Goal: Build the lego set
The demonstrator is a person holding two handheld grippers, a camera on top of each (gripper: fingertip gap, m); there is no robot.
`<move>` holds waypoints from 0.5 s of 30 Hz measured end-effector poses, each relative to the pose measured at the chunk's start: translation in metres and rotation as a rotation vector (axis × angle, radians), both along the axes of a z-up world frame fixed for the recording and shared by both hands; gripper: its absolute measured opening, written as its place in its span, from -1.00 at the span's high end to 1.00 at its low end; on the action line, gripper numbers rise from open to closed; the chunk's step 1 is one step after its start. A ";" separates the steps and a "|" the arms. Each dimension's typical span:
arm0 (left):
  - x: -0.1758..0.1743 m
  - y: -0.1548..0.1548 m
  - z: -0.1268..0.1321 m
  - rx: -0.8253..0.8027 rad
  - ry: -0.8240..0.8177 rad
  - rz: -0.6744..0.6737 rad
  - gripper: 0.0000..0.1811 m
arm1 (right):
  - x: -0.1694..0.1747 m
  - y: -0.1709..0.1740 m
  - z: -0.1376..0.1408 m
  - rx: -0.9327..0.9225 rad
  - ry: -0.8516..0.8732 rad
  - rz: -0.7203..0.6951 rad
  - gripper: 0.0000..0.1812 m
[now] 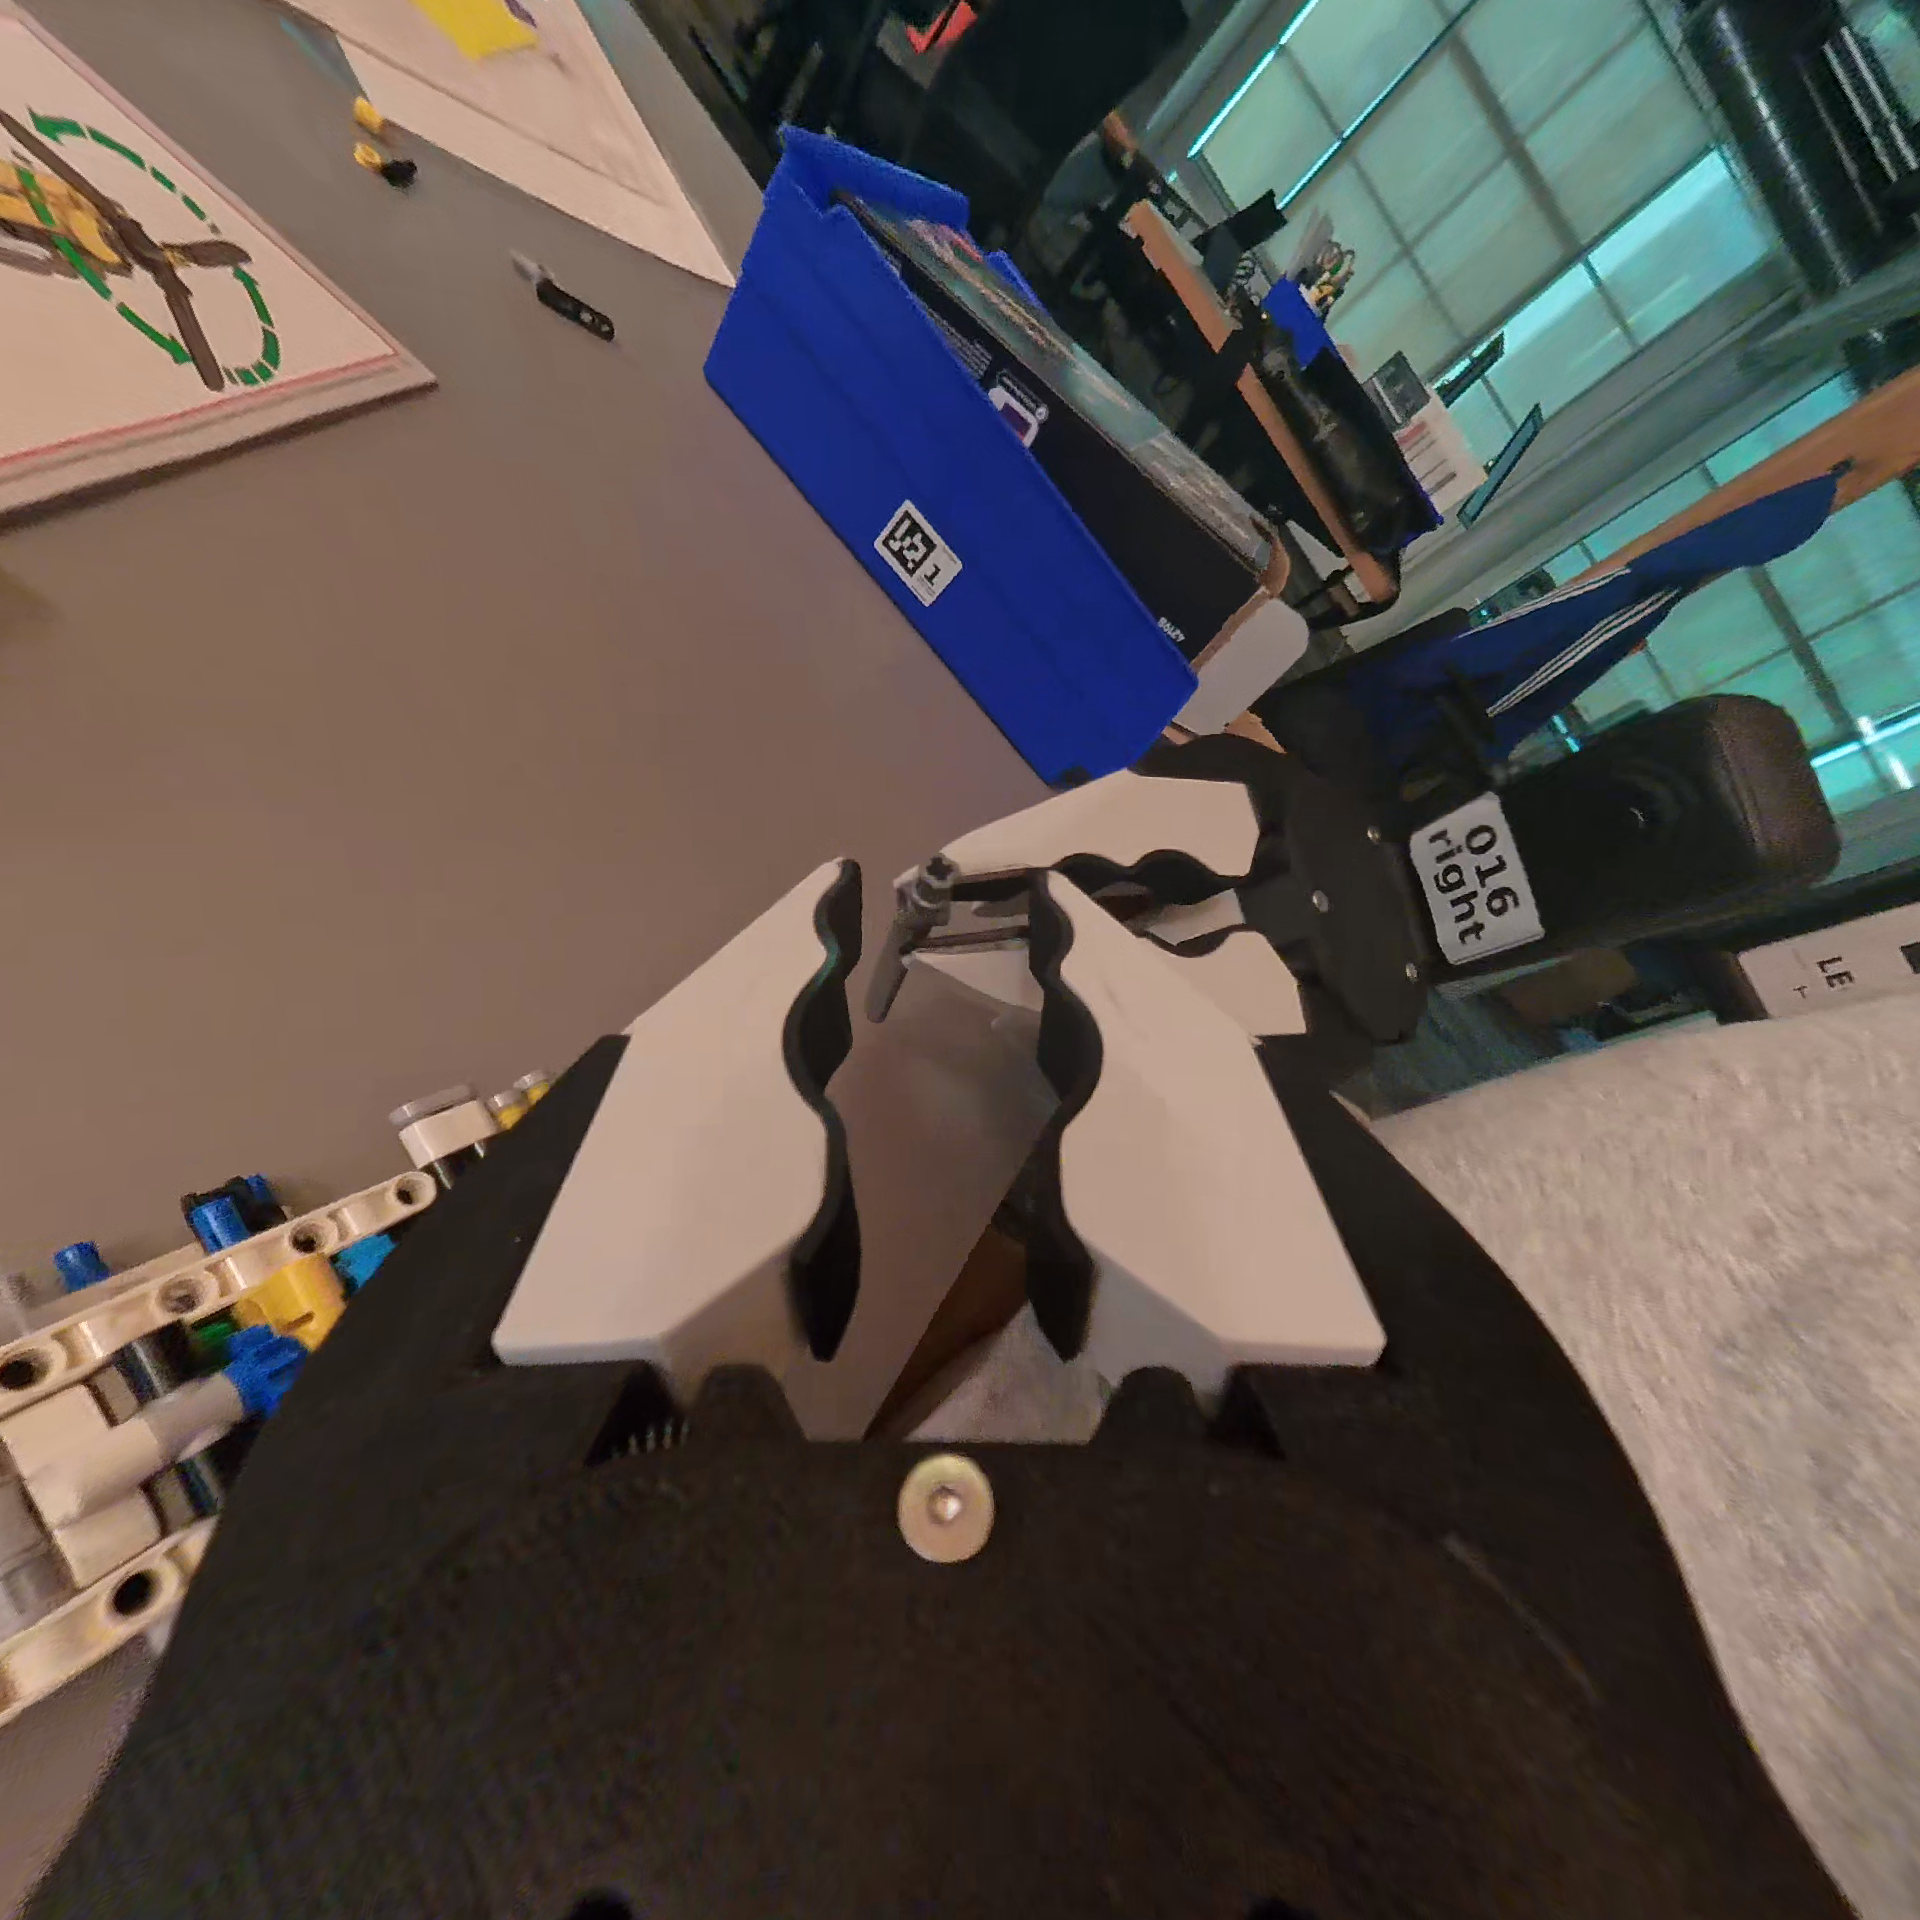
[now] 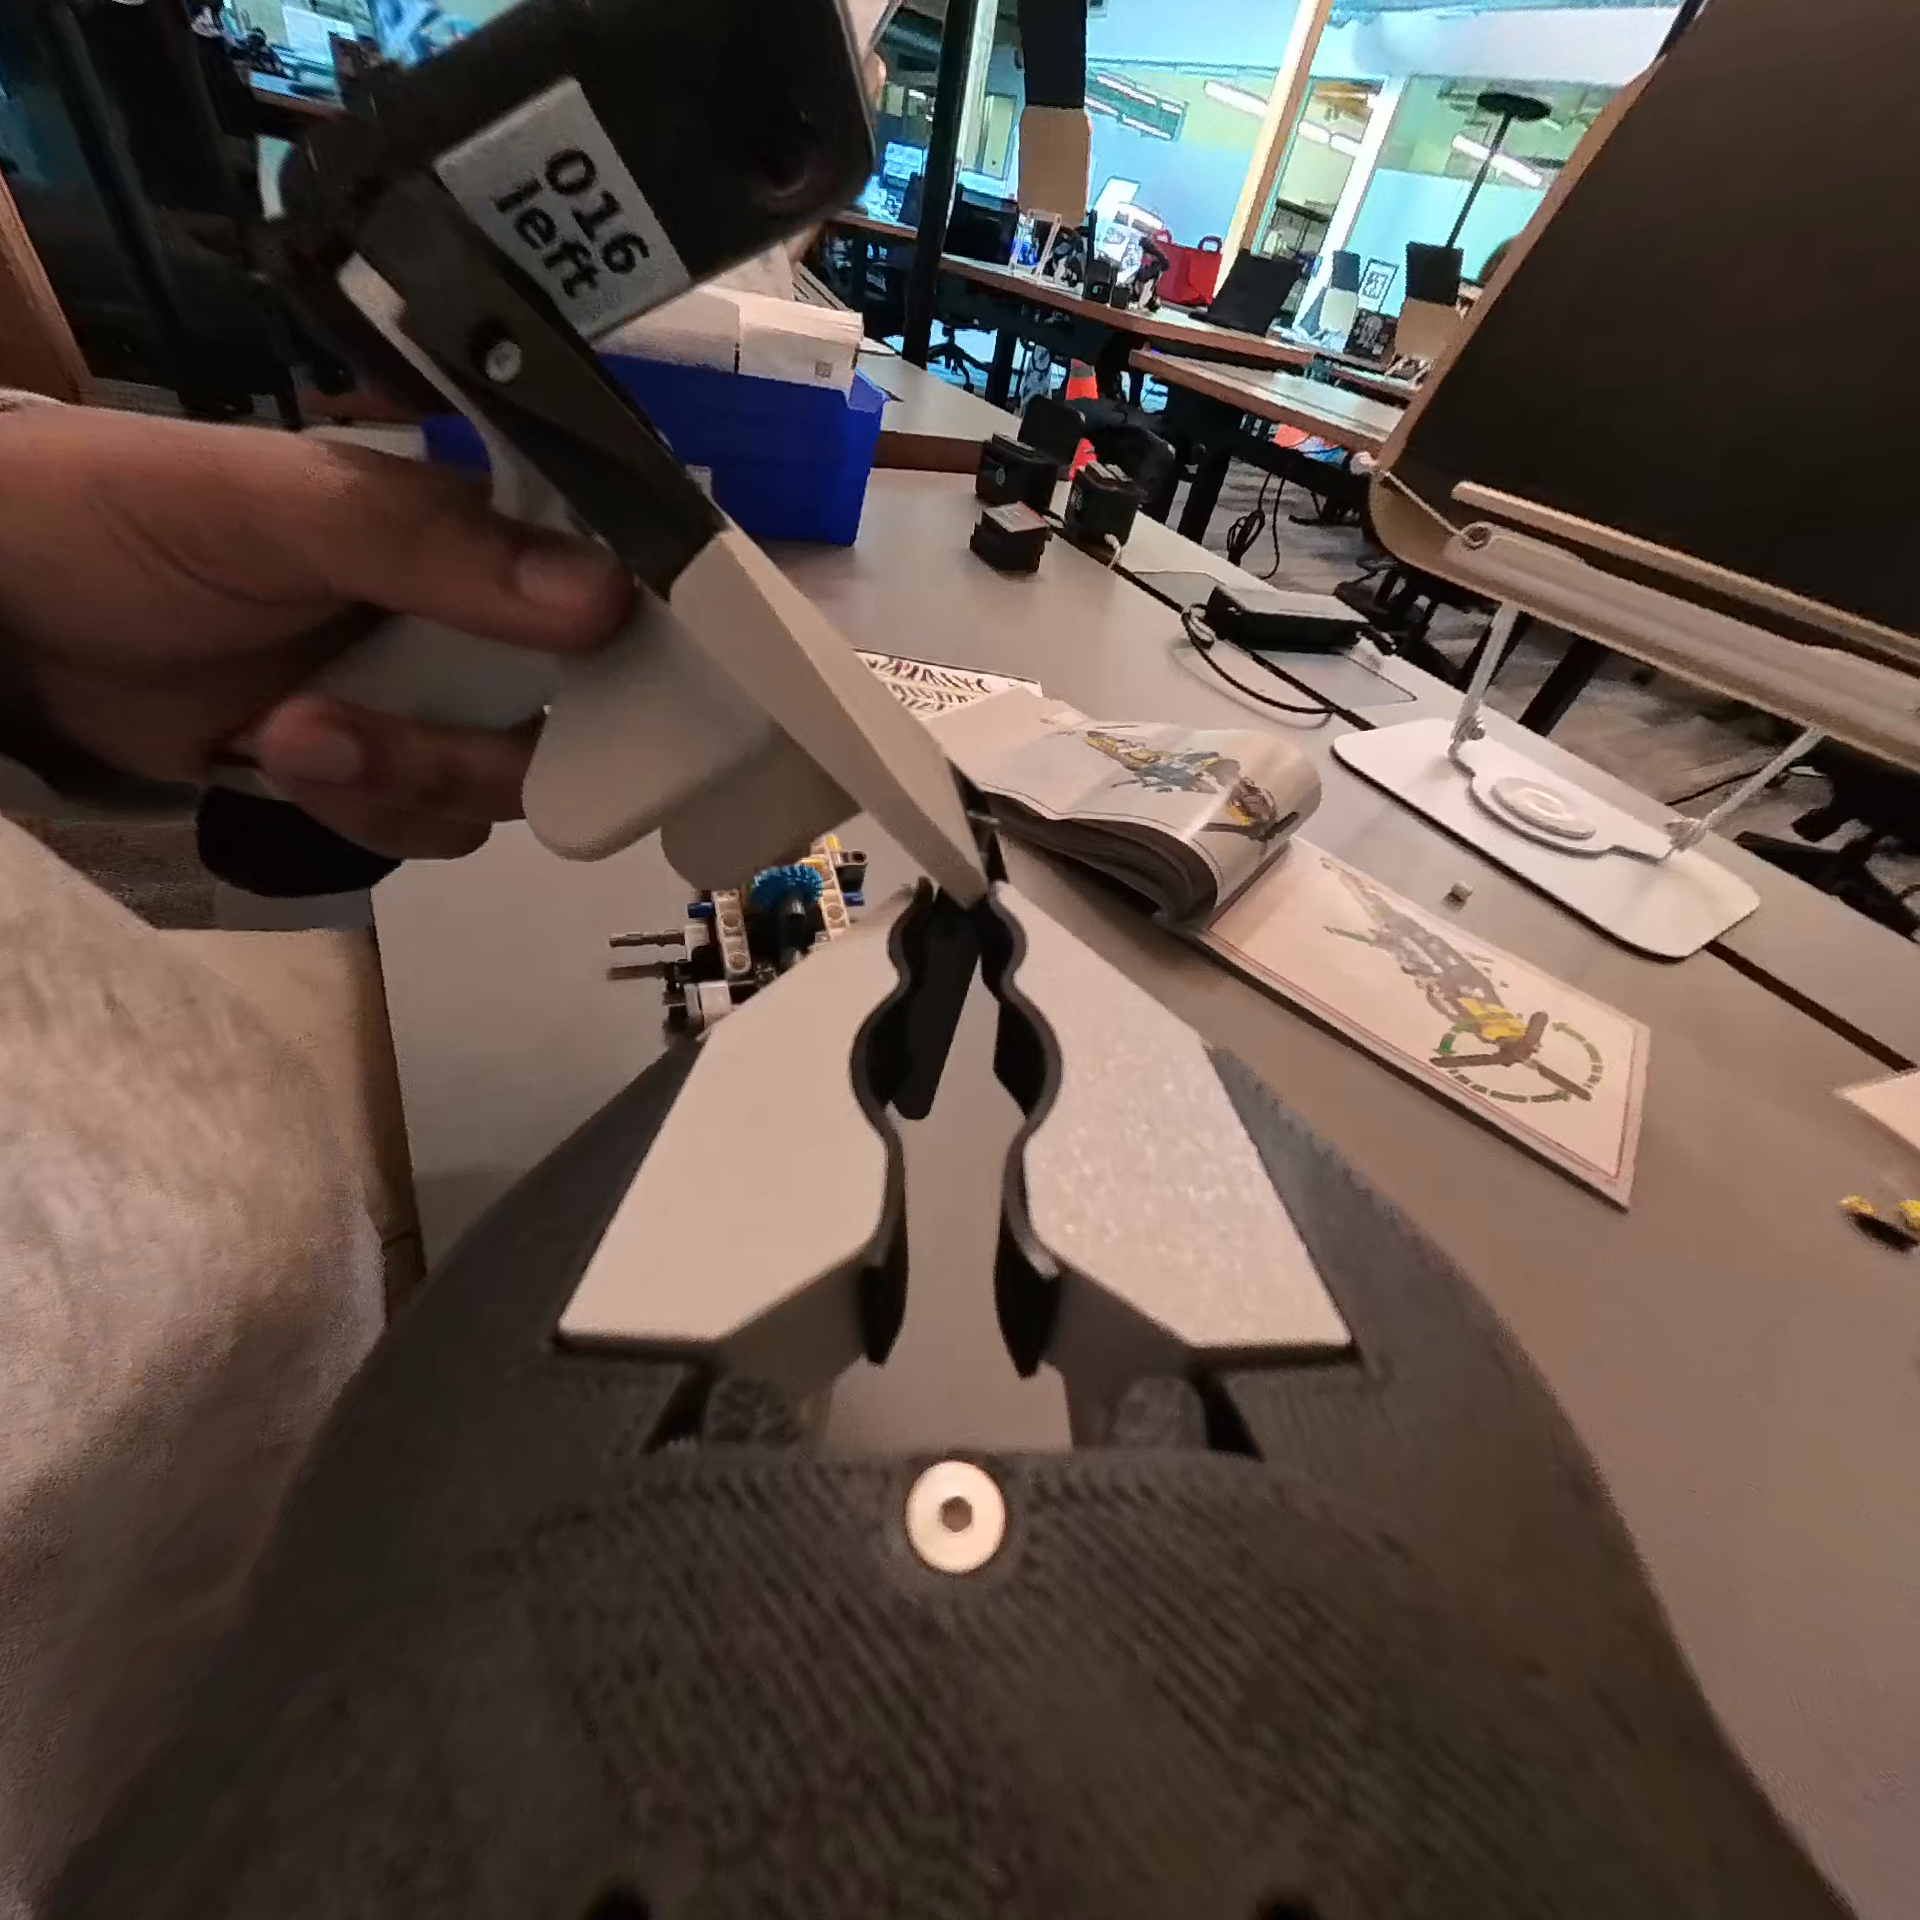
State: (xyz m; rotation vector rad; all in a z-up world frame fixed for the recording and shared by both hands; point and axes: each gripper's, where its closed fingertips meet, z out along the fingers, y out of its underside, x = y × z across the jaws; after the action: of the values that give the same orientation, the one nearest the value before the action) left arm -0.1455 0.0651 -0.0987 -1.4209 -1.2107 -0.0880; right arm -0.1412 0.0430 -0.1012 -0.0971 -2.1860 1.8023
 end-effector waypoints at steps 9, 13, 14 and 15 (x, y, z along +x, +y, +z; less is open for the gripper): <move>-0.003 -0.003 0.006 0.100 -0.009 -0.031 0.85 | -0.001 0.000 0.003 -0.039 -0.004 0.008 0.93; -0.003 -0.009 0.006 0.125 -0.011 -0.027 0.95 | 0.002 -0.001 0.005 -0.056 -0.005 0.018 0.93; -0.003 -0.009 0.006 0.122 -0.006 -0.029 0.95 | 0.003 -0.001 0.005 -0.057 -0.004 0.020 0.93; -0.002 -0.010 0.006 0.118 0.000 -0.026 0.95 | 0.003 -0.002 0.004 -0.057 -0.002 0.021 0.93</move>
State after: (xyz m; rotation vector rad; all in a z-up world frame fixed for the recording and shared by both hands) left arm -0.1476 0.0552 -0.0929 -1.3338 -1.1686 -0.1744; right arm -0.1382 0.0412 -0.0969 -0.0893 -2.1447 1.8772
